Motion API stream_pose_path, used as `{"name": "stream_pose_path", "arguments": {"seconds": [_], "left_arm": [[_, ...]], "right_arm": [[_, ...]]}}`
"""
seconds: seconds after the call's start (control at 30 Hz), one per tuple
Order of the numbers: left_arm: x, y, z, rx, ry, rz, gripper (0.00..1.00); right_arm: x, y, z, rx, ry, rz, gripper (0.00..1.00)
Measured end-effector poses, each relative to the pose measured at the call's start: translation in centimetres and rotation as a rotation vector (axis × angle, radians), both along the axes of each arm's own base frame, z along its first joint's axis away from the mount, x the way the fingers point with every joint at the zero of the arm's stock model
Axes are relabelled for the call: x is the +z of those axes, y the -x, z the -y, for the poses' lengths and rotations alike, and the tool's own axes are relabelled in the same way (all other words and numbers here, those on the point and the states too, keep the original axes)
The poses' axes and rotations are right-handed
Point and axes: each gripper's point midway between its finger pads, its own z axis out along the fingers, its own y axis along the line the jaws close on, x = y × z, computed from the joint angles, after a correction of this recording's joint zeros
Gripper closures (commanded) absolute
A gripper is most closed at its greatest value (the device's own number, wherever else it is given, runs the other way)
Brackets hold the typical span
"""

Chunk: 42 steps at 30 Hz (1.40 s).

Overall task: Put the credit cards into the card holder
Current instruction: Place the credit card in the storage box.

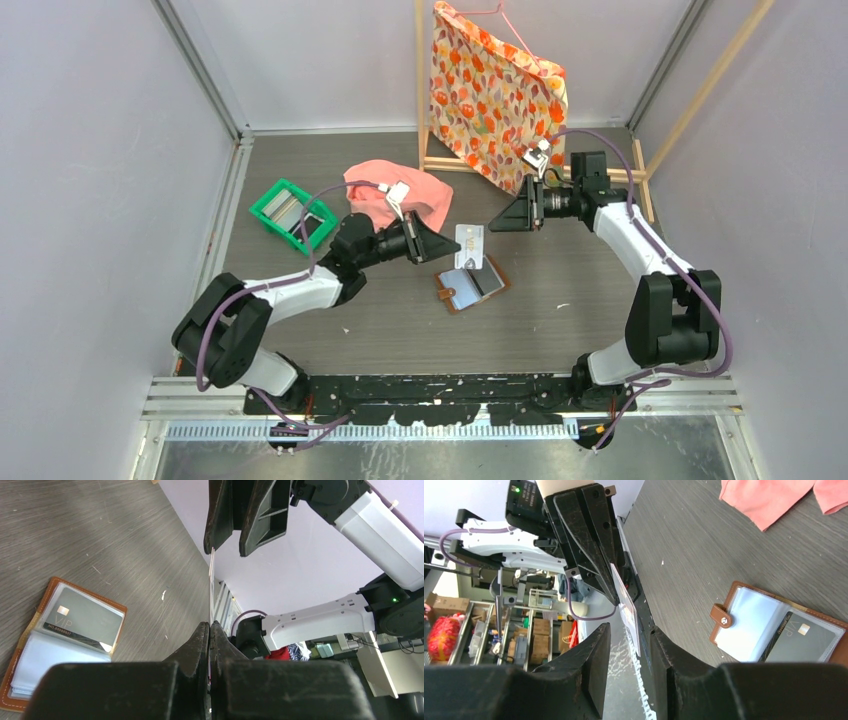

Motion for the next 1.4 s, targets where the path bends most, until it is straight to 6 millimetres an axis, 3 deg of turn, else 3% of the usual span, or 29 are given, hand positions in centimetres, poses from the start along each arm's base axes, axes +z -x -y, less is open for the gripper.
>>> {"name": "stream_pose_path", "arguments": {"seconds": [0.37, 0.6, 1.07, 1.2, 1.3, 1.4], "left_arm": [[1.1, 0.1, -3.1, -0.082, 0.018, 0.04, 1.0], [2.0, 1.3, -3.2, -0.145, 0.038, 0.073, 1.0], [2.0, 2.0, -3.9, -0.202, 0.033, 0.079, 1.0], [1.9, 1.2, -5.7, -0.184, -0.015, 0.073, 1.0], [2.1, -1.0, -8.3, -0.106, -0.138, 0.071, 1.0], [3.8, -4.8, -13.1, 0.068, -0.347, 0.128, 1.0]], "right_arm": [[0.2, 2.6, 0.1, 0.103, 0.014, 0.099, 0.59], [-0.1, 4.4, -1.2, 0.183, 0.023, 0.123, 0.59], [-0.2, 4.7, -1.2, 0.195, 0.038, 0.139, 0.59], [-0.3, 4.6, -1.0, 0.194, 0.062, 0.157, 0.59], [-0.6, 4.3, -0.8, 0.187, 0.099, 0.175, 0.59], [-1.1, 4.0, -0.6, 0.178, 0.14, 0.189, 0.59]]}}
